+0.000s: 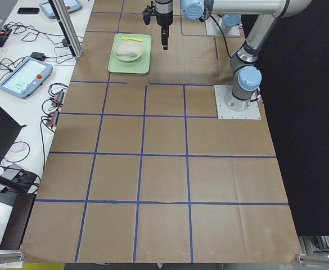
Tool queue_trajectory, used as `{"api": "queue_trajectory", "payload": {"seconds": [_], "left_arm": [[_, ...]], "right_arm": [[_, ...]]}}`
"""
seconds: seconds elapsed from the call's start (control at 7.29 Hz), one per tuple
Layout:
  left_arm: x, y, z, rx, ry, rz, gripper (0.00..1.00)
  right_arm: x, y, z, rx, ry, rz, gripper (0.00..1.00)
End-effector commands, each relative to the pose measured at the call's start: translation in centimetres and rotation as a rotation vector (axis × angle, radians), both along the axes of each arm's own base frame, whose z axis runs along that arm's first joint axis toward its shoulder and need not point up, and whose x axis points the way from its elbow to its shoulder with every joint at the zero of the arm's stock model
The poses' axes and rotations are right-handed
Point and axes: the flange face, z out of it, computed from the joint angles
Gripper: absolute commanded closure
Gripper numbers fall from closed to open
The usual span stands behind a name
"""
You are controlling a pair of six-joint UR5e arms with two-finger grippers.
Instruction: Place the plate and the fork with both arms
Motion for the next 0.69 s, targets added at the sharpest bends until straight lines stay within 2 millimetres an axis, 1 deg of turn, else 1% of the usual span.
{"api": "queue_trajectory", "payload": {"seconds": [0.0,0.55], "left_arm": [[0.02,-0.01,0.0,0.0,-0.001,0.0,0.0],[0.05,0.0,0.0,0.0,-0.005,0.0,0.0]], "right_arm": [[0.14,1.14,0.98,-0.002,-0.005,-0.005,0.0],[0.15,0.83,0.81,0.001,-0.013,-0.008,0.0]]}}
